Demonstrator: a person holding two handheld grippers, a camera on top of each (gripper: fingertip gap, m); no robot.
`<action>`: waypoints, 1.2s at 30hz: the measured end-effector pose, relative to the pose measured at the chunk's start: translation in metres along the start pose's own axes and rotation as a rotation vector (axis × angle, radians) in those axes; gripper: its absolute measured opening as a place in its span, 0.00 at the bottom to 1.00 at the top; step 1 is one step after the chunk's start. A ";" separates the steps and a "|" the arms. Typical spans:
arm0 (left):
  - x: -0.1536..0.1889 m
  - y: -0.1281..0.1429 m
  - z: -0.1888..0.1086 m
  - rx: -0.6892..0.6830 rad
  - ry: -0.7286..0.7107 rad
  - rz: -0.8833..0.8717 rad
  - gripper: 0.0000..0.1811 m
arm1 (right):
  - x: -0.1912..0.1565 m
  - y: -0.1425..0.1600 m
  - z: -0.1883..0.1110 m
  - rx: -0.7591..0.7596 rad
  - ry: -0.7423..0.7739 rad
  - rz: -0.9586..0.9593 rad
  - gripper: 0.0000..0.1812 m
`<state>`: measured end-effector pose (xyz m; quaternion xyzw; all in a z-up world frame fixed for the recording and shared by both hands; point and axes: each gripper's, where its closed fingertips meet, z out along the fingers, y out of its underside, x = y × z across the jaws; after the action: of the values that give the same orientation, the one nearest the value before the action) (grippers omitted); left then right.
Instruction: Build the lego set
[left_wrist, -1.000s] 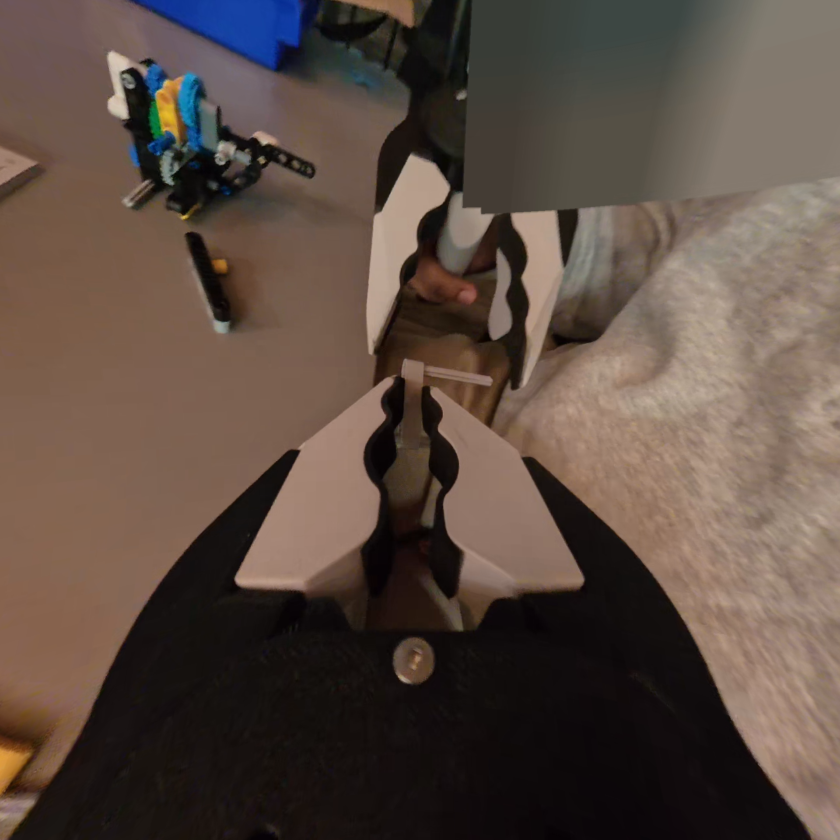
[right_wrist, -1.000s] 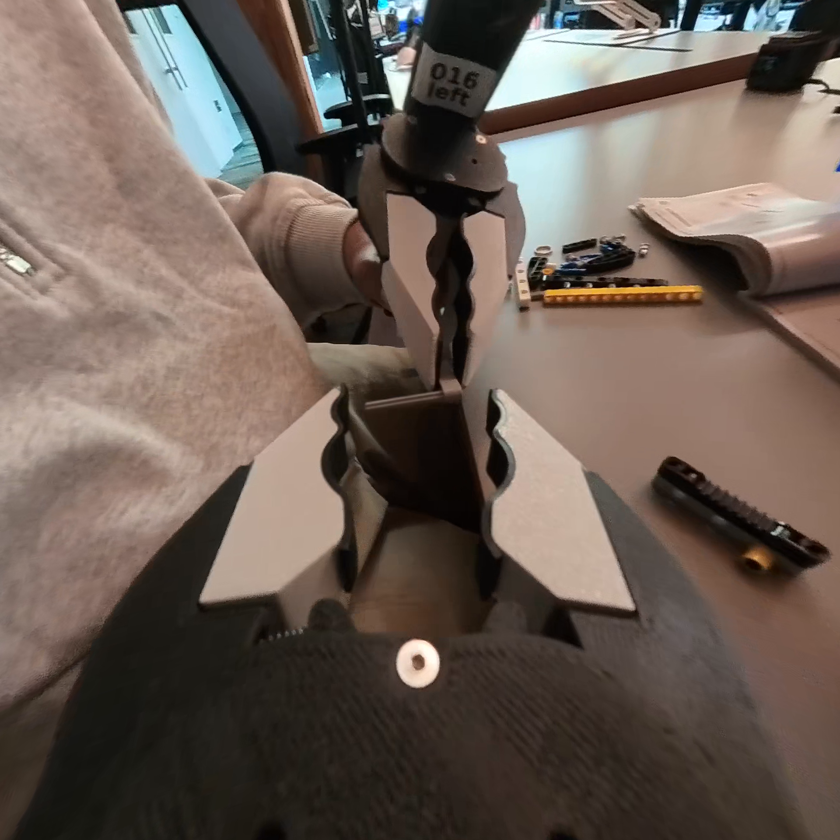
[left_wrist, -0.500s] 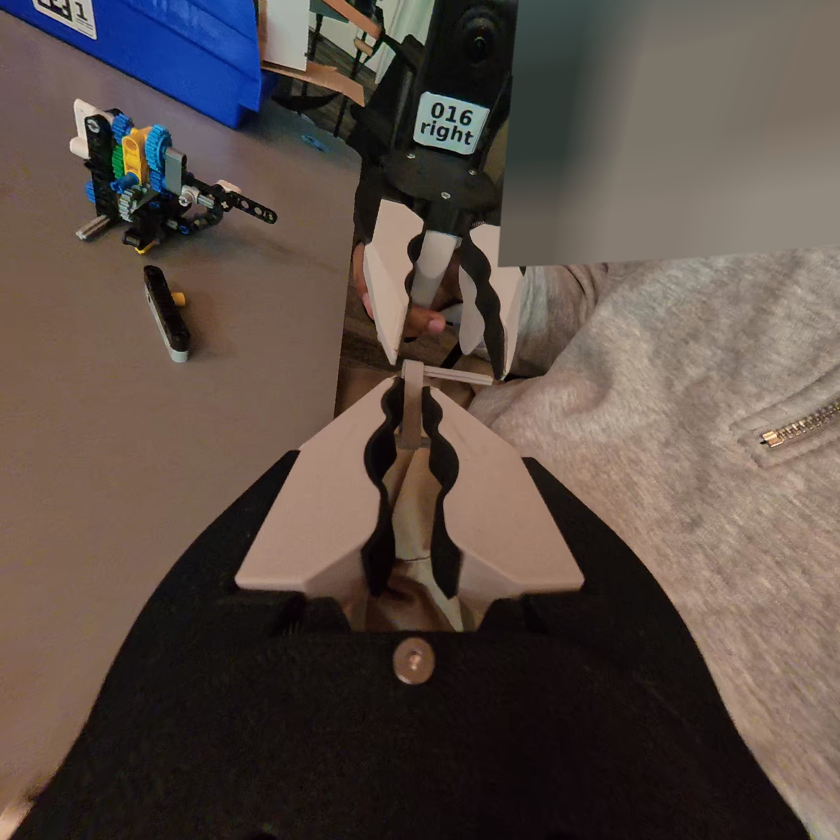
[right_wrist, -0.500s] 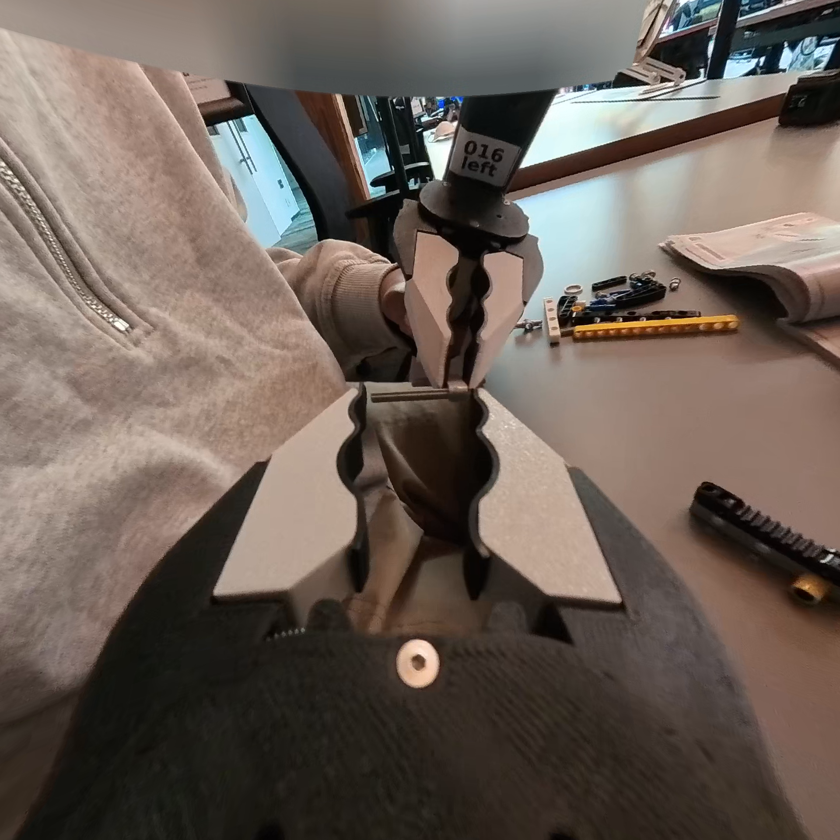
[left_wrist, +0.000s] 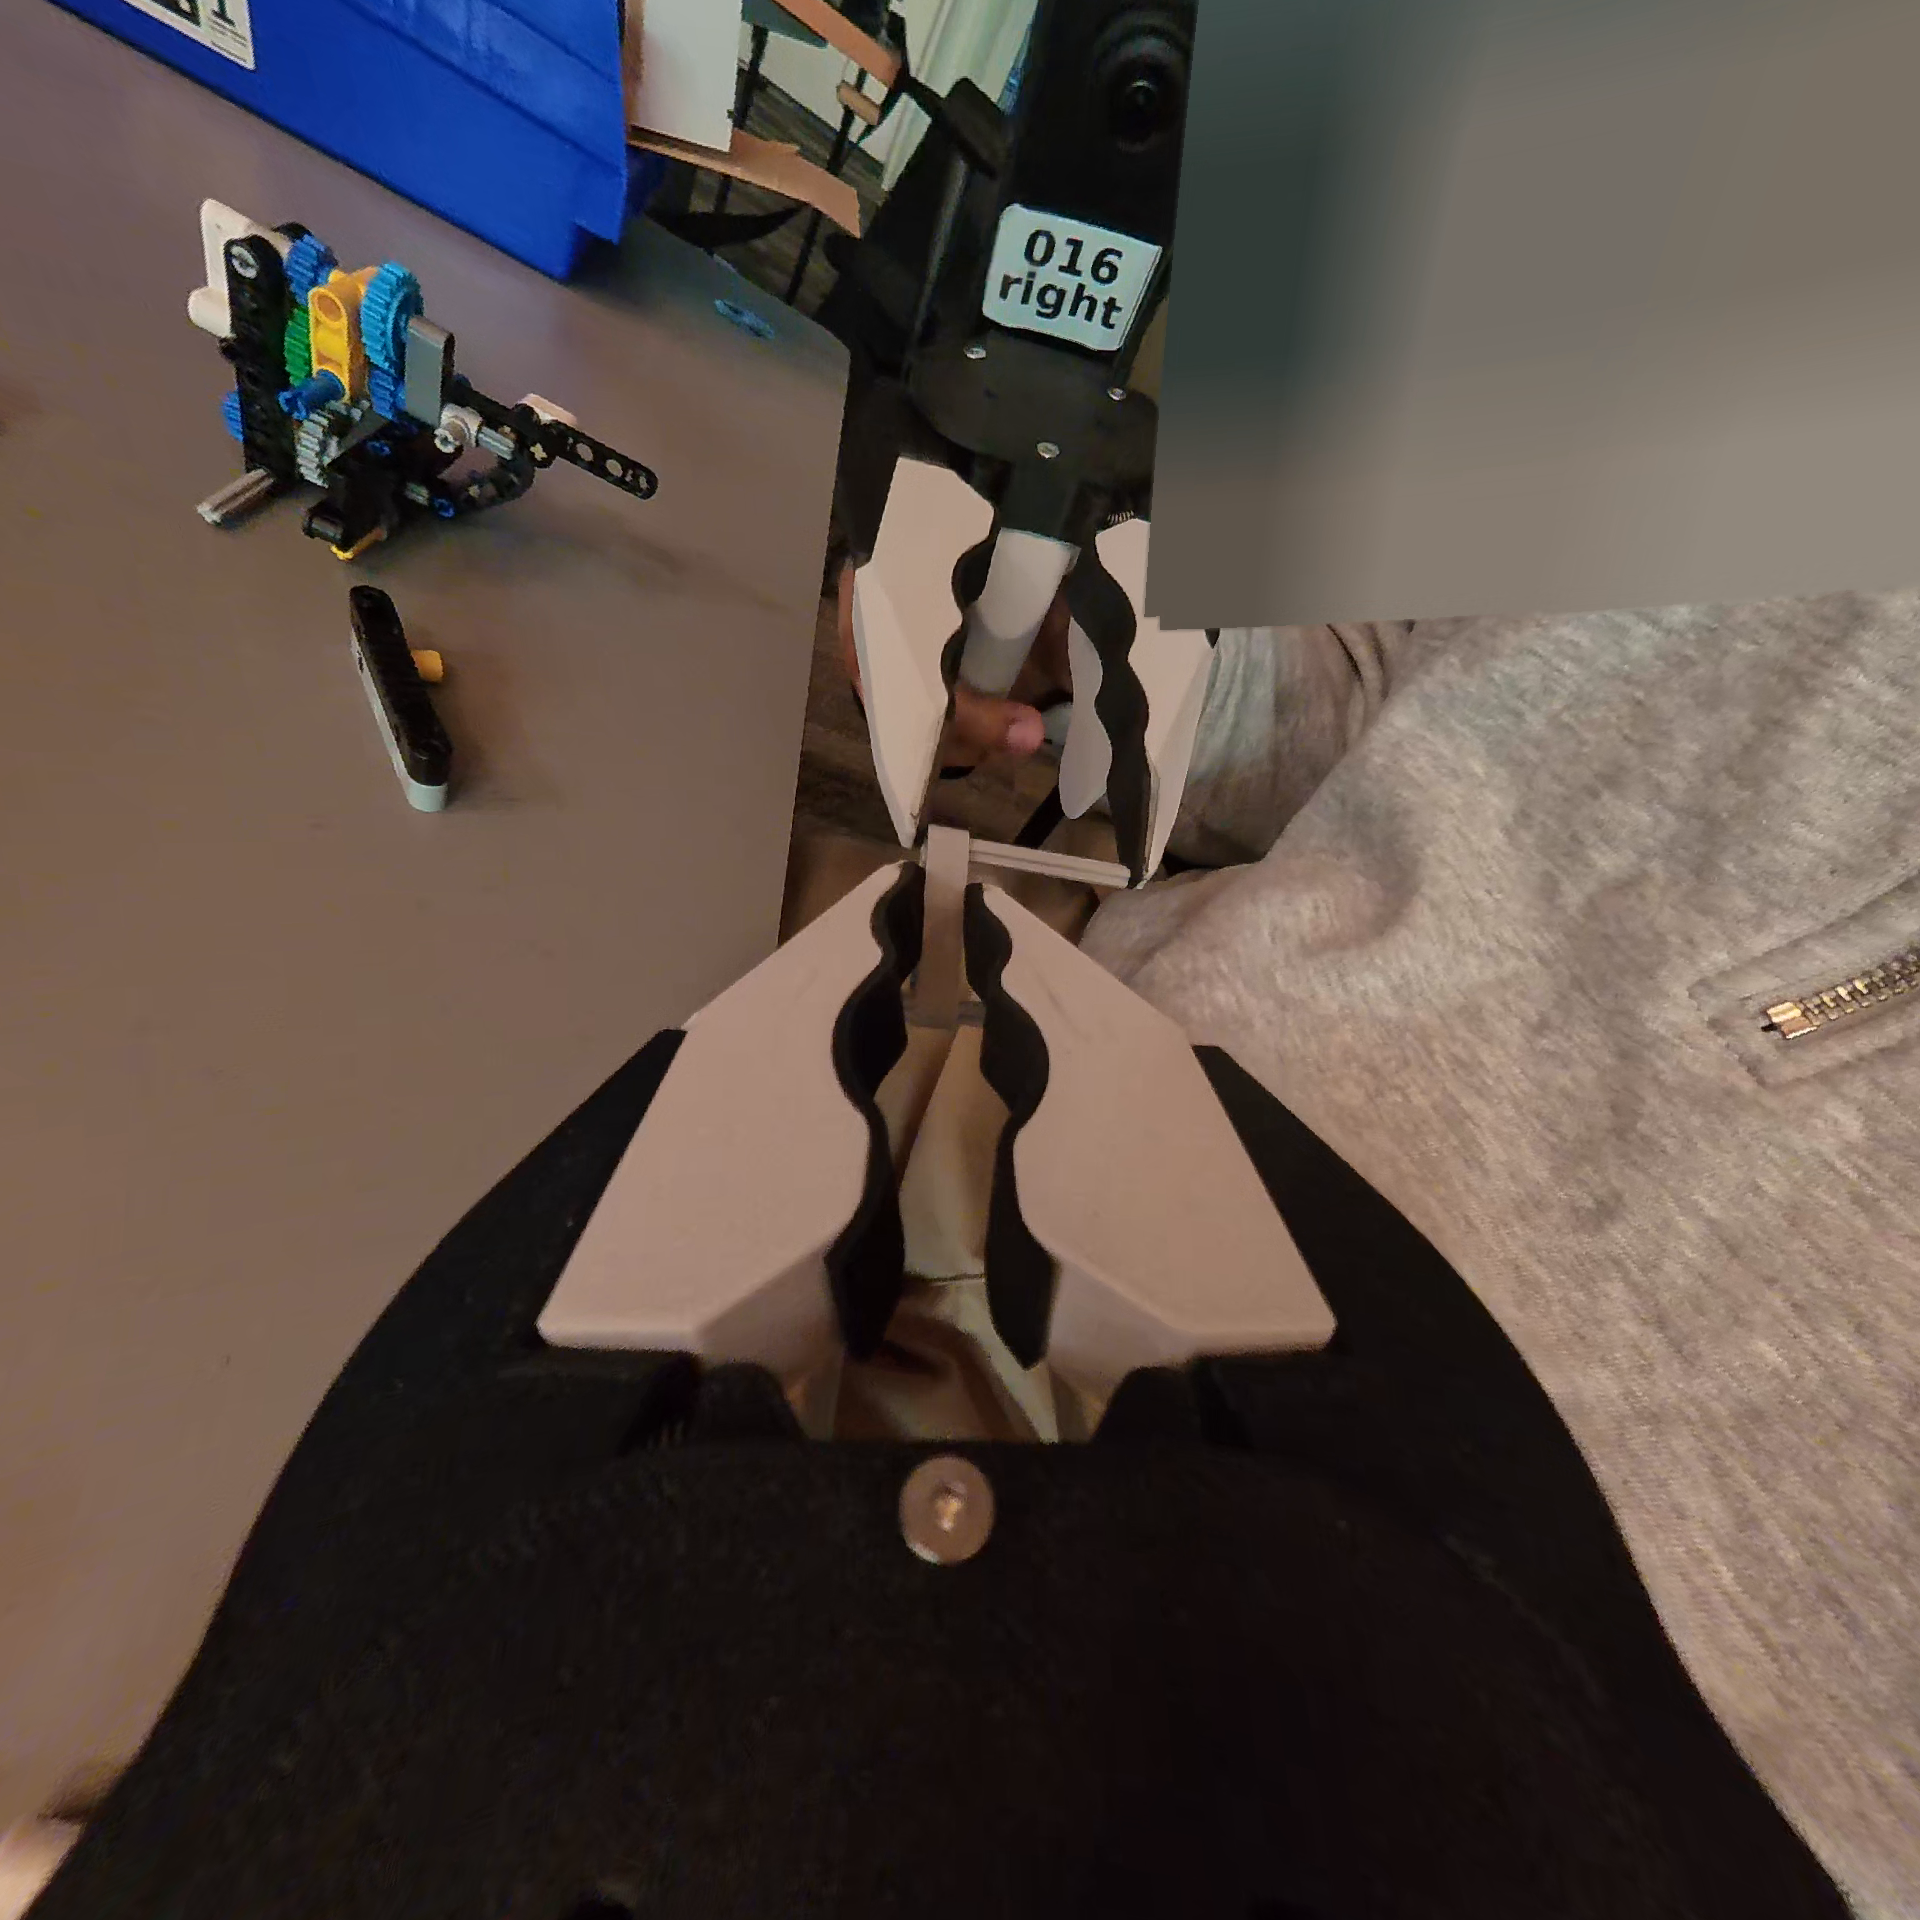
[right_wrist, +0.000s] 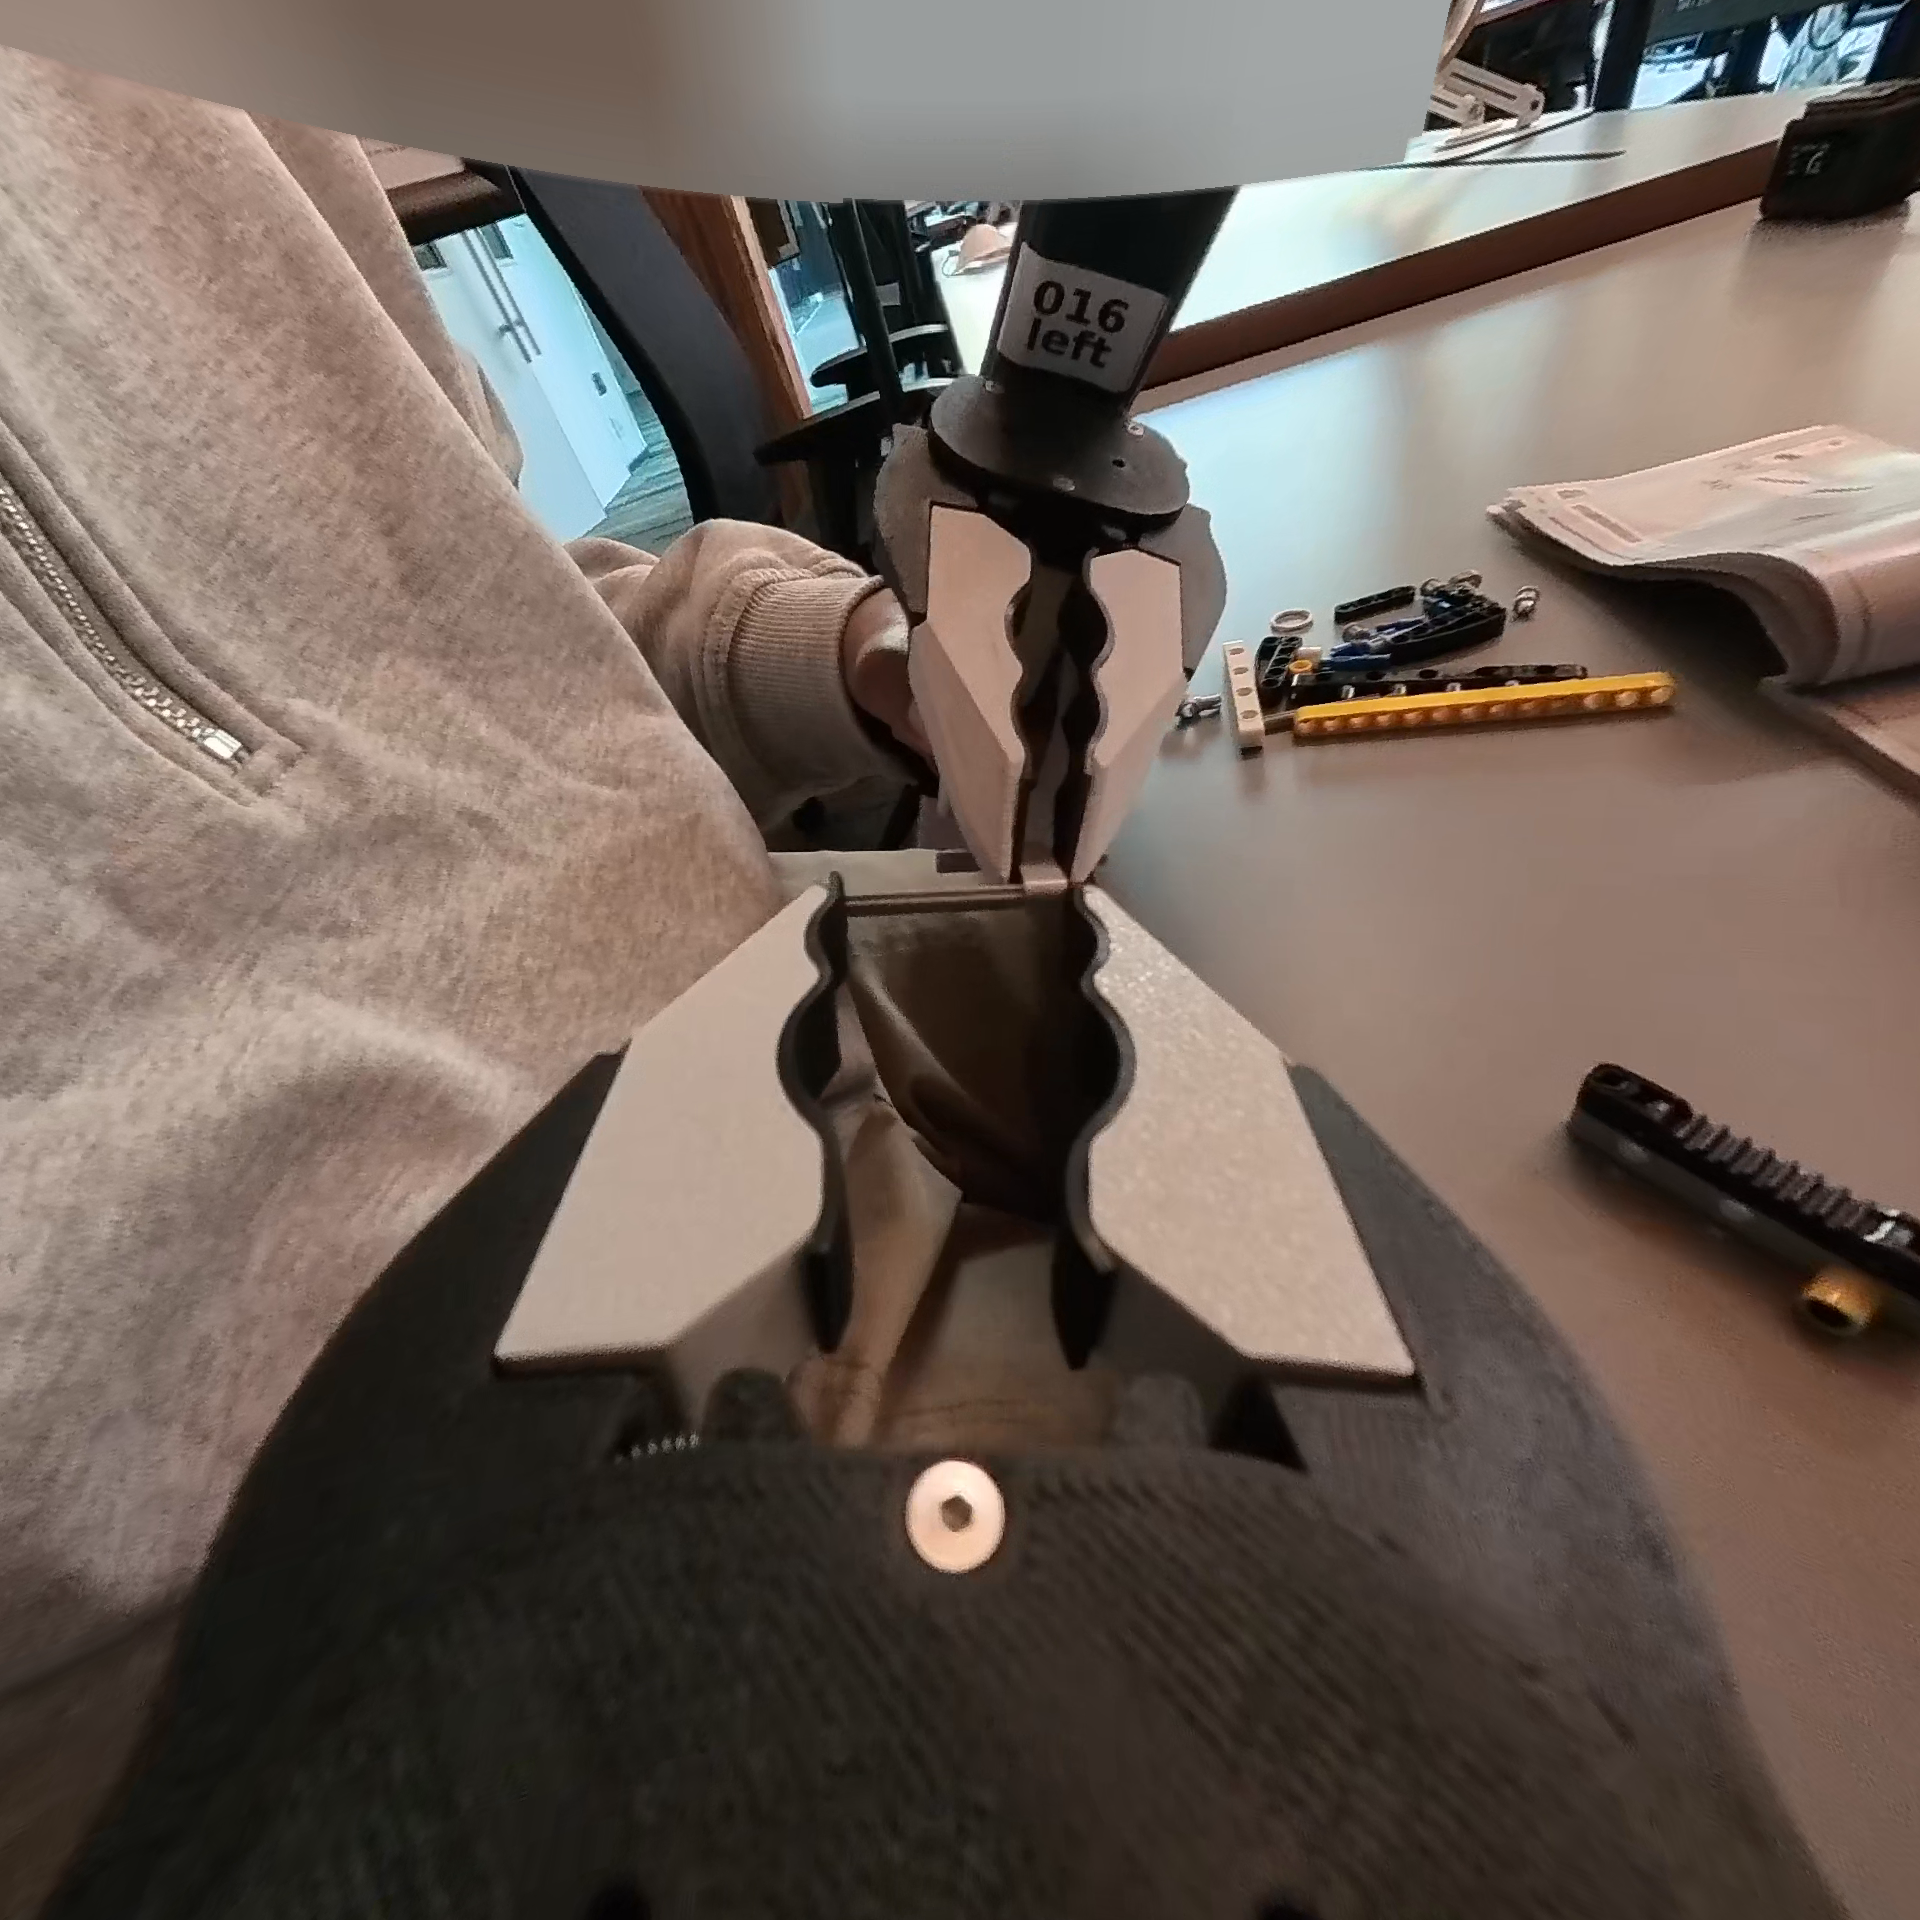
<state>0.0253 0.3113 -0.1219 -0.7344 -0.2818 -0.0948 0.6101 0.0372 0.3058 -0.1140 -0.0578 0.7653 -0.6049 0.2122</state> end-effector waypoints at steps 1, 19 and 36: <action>0.000 0.001 0.000 -0.003 0.001 0.003 0.03 | 0.000 0.000 0.000 -0.002 -0.005 0.005 0.22; -0.001 0.002 0.000 -0.013 -0.027 0.030 0.03 | 0.002 0.001 0.002 -0.022 -0.009 0.023 0.22; 0.013 -0.009 -0.003 0.004 -0.062 0.207 0.03 | -0.009 -0.011 0.004 0.026 -0.042 -0.020 0.23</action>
<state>0.0317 0.3131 -0.1079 -0.7609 -0.2236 -0.0079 0.6090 0.0453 0.3022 -0.1017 -0.0753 0.7521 -0.6155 0.2231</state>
